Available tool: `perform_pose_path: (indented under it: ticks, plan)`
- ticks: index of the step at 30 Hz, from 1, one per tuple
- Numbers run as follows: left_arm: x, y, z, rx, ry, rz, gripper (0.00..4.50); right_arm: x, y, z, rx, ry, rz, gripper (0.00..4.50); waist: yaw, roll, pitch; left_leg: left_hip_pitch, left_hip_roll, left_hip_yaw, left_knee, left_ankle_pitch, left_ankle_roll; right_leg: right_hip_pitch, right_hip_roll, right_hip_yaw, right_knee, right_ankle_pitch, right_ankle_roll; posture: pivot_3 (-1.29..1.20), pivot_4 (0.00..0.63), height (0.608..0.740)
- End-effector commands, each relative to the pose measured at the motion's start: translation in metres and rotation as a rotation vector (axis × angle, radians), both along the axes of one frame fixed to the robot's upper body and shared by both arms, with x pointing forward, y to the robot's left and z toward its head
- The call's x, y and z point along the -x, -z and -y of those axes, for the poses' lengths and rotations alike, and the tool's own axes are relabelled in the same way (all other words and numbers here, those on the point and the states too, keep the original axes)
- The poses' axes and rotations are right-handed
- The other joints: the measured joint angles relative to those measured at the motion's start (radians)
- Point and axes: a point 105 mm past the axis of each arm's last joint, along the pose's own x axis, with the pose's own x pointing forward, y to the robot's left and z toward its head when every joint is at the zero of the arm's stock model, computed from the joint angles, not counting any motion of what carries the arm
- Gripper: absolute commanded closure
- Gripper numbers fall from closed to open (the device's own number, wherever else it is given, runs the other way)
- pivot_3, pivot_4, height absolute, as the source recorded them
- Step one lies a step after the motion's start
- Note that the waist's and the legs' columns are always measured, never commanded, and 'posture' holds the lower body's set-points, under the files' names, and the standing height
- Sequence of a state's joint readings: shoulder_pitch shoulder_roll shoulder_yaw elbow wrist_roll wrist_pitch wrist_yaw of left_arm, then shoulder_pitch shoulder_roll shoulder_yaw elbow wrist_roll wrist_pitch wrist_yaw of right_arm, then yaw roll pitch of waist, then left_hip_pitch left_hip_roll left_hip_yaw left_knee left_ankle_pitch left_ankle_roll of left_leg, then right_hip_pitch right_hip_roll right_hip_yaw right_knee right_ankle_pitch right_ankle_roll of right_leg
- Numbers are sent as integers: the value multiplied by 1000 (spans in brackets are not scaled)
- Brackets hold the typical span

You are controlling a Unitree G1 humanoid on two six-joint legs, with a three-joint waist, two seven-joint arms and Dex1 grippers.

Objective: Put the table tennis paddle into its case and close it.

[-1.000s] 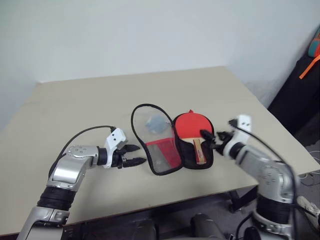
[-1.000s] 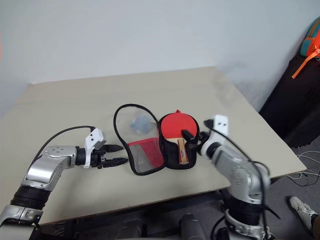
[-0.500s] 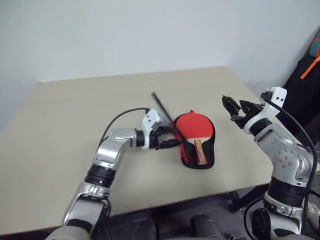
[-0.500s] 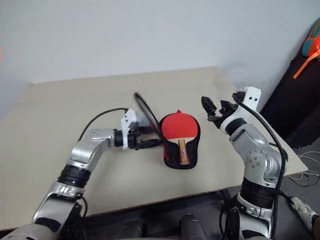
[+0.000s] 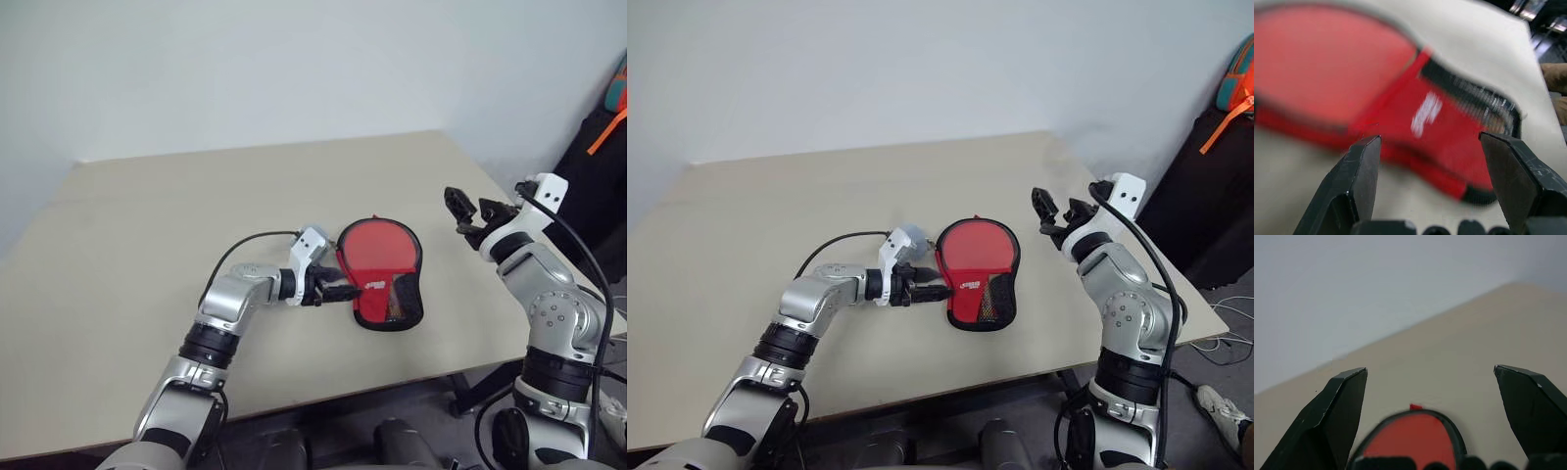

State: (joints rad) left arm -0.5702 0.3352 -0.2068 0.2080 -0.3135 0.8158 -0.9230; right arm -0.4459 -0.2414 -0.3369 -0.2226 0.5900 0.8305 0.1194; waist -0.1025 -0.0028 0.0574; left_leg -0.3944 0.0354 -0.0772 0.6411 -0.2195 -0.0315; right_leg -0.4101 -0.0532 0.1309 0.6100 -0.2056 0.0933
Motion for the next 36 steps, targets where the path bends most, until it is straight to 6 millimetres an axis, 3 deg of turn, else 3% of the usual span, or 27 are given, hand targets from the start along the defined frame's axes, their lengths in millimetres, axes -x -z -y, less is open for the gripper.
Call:
perform_pose_path:
  ticks: [1, 7, 14, 19, 24, 30, 36]
  plan:
    - [-2, -8, 6, 25, -37, -47, 1052, 2, 12, -17, 125, -129, -25, 18, 0, 0, 0, 0, 0, 0, 0, 0, 0, 0, 0, 0, 0, 0, 0, 0, 0, 740]
    - [1, -1, 20, 44, -45, -181, 1052, -7, 20, -19, 238, -182, -31, 18, 0, 0, 0, 0, 0, 0, 1, 0, 0, 0, 0, 0, 0, 0, 0, 0, 0, 740]
    - [-3, 9, 31, 55, -85, -280, 1052, -17, 15, -13, 232, -140, -15, 18, 2, 0, 0, 0, -1, -1, 1, 0, 0, 1, 0, 0, 0, 0, 0, 0, 0, 740]
    - [3, 18, 38, 59, -105, -364, 1052, -14, 24, -14, 242, -163, -37, 18, 2, 0, 0, 0, -1, -2, 2, 0, 0, 3, 0, 0, -1, 0, 0, 0, 0, 740]
    - [3, 16, 32, 91, -172, -483, 1052, -18, 29, -14, 277, -190, -50, 18, 2, 0, 0, 0, -1, -2, 3, 0, 0, 4, 0, 0, -1, 0, 0, 0, 0, 740]
    - [6, 19, 19, -5, -191, -493, 1052, -25, 28, -15, 281, -191, -46, 18, -4, 0, 0, 1, -1, -3, 1, 0, 0, 3, 1, 0, 0, 0, 1, 0, 0, 740]
    - [10, 14, 42, 1, -178, -558, 1052, -29, 29, -19, 266, -193, -41, 18, -3, 0, -1, 1, -1, -4, 1, 0, 0, 4, 2, 0, -1, 1, 2, 0, 0, 740]
